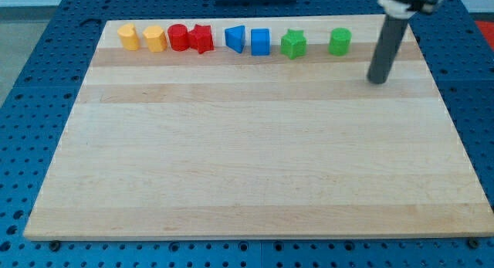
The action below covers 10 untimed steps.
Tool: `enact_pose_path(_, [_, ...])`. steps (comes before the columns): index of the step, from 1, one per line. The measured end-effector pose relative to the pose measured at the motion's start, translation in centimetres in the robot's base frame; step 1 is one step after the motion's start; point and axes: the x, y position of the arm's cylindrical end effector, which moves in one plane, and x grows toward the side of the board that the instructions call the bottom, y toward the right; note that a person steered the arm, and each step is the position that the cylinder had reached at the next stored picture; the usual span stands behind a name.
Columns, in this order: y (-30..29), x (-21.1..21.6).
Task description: Slide the green circle towards down
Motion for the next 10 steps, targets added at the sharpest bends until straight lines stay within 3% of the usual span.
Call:
enact_pose_path(1, [1.9, -1.8])
enact_pose_path(2, [0.3, -10.0])
enact_pose_path(4, [-5.6, -12.7])
enact_pose_path(6, [-6.7, -11.9])
enact_pose_path(10, [-6.3, -5.5])
